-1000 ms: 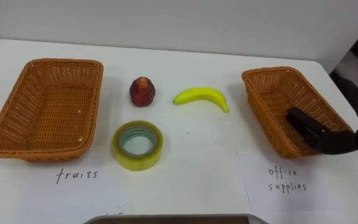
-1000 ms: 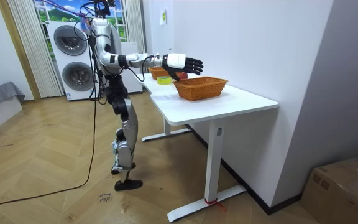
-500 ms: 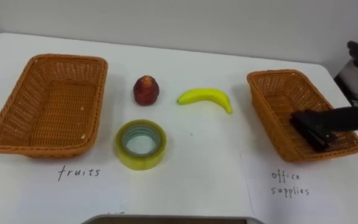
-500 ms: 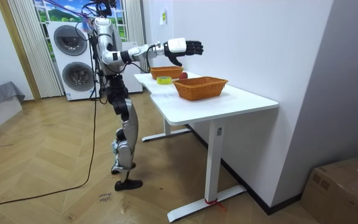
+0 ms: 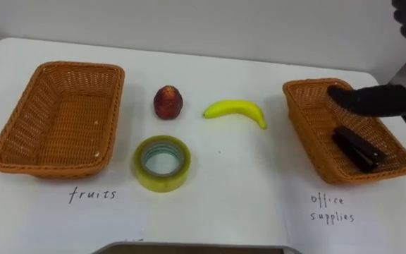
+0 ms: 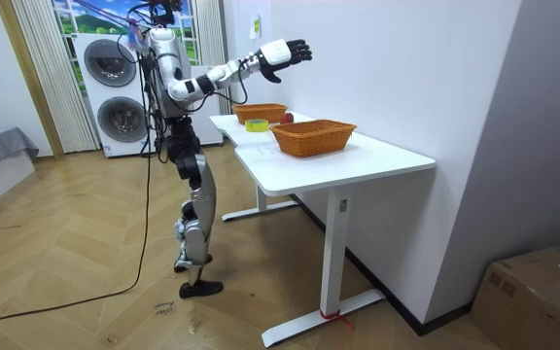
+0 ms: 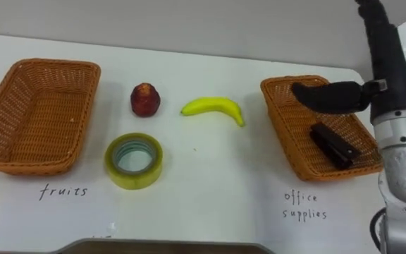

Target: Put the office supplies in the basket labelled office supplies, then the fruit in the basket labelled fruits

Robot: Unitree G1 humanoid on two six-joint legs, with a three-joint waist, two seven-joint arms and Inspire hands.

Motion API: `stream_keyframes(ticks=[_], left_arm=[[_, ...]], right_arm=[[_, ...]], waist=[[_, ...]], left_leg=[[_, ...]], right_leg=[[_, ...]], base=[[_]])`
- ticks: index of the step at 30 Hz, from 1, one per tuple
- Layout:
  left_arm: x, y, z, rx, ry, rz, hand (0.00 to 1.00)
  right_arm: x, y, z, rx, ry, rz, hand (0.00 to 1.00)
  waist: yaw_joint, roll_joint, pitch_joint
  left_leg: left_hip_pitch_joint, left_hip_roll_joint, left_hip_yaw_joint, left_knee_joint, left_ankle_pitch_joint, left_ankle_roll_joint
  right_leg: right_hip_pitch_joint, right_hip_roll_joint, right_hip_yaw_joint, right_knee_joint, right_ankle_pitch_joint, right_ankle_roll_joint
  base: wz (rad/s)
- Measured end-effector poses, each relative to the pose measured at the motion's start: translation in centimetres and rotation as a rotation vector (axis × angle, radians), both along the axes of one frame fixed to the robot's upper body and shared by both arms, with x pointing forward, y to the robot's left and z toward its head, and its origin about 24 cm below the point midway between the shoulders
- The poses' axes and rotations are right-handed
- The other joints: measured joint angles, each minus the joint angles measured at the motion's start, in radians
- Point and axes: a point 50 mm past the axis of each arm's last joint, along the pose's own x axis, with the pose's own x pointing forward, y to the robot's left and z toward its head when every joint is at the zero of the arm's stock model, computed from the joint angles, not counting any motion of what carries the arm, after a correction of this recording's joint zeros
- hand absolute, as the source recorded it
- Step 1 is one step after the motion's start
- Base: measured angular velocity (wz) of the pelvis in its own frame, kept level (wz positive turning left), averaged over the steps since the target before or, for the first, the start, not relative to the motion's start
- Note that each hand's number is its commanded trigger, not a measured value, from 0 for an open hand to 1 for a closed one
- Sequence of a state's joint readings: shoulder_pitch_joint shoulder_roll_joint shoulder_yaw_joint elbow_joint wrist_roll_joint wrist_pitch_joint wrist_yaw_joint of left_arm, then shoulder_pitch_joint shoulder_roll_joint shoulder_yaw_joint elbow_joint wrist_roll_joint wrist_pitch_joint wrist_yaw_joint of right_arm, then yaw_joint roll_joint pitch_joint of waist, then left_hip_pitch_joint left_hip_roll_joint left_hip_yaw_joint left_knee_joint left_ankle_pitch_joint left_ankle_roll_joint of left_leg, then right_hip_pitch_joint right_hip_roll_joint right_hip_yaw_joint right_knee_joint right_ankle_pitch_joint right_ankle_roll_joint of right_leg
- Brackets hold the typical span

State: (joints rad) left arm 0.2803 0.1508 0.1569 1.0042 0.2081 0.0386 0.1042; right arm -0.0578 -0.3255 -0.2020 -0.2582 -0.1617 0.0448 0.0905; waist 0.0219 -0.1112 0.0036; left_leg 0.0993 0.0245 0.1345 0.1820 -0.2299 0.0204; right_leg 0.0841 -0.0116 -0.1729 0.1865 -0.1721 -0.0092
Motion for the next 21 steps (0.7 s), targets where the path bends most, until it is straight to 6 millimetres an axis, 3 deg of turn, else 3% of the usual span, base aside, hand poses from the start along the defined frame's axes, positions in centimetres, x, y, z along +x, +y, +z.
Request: stream_keyframes(ticks=[10,14,16,21], left_arm=[[0.6,0.0,-0.1,-0.002,0.025,-0.051,0.00],[0.5,0.0,-0.2,-0.006,0.051,-0.075,0.00],[0.3,-0.2,-0.3,-0.016,0.071,-0.079,0.00],[0.2,-0.5,-0.4,-0.026,0.089,-0.092,0.00]], right_arm=[[1.4,3.8,-0.2,-0.006,0.044,0.202,0.00],[2.1,3.5,-1.5,0.007,0.108,0.194,0.00],[2.3,3.5,-2.3,0.009,0.145,0.186,0.00],[3.0,4.6,-3.1,-0.012,0.186,0.213,0.00]], waist=[[0.063,0.000,0.0006],[0.072,0.002,0.0014],[0.089,0.010,0.0059],[0.100,0.024,0.0103]], left_leg=[[-0.010,-0.002,-0.026,0.008,0.000,0.000],[-0.023,-0.004,-0.049,0.018,0.000,0.000],[-0.027,-0.004,-0.053,0.021,0.000,0.000],[-0.041,-0.004,-0.057,0.023,0.000,0.000]], right_leg=[[0.001,-0.004,-0.032,-0.002,0.000,0.000],[0.003,-0.006,-0.052,-0.002,0.000,0.000],[0.002,-0.006,-0.053,-0.002,0.000,0.000],[-0.003,-0.006,-0.058,-0.001,0.000,0.000]], base=[[0.07],[0.17],[0.08],[0.03]])
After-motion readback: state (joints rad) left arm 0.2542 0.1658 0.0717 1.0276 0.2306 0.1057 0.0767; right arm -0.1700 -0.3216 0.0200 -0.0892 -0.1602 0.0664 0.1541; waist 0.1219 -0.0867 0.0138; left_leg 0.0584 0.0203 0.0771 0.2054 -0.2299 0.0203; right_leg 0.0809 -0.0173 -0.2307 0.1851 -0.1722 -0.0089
